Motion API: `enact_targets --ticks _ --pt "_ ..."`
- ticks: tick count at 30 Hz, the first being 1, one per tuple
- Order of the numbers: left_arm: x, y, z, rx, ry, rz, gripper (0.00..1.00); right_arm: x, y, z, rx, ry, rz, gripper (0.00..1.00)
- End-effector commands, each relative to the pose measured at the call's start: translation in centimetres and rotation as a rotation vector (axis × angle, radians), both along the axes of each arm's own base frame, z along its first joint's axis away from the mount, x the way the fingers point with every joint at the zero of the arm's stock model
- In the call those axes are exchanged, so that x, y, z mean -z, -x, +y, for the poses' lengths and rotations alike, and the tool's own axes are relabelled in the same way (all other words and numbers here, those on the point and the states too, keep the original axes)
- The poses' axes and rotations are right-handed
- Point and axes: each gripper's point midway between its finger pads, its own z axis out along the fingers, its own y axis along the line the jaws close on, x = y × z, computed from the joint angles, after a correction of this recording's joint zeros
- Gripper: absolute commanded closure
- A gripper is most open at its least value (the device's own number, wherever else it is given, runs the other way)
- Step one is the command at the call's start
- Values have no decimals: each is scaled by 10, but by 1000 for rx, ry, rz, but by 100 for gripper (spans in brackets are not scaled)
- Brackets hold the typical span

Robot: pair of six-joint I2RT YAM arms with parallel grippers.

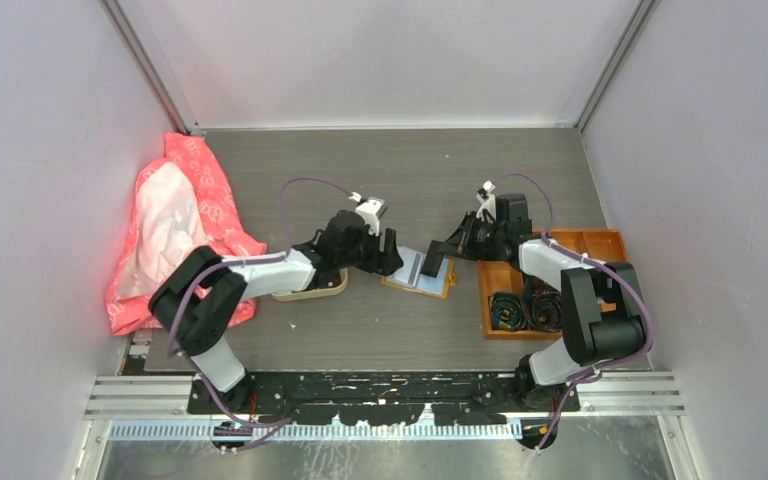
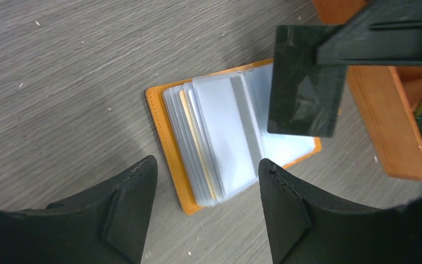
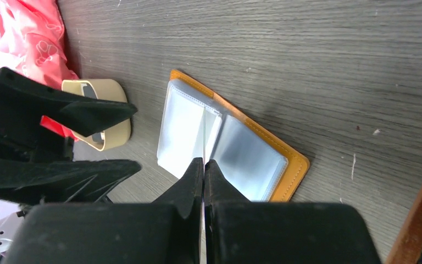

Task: Put the credit cards into the card holder
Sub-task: Insert the credit card into the card holder.

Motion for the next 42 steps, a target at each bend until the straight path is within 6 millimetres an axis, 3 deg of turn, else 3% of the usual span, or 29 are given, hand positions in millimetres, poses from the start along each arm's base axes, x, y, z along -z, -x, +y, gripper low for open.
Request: enact_targets --ticks 1,6,16,23,32,42 --pt "17 -8 -10 -8 -48 75 31 -7 -9 2 22 -13 -32 99" --pt "41 -6 -13 -14 -112 148 33 -4 -9 3 16 -16 -19 99" --pt "67 1 4 -137 -181 253 54 0 -8 5 14 -26 6 99" --pt "90 17 17 -234 -159 346 61 -12 -11 4 8 -33 -21 99" --pt "88 25 25 -264 -134 359 63 -21 -8 4 -35 -35 -43 99" --pt "77 21 28 -283 -130 329 62 -32 -7 -3 -47 -28 -79 99"
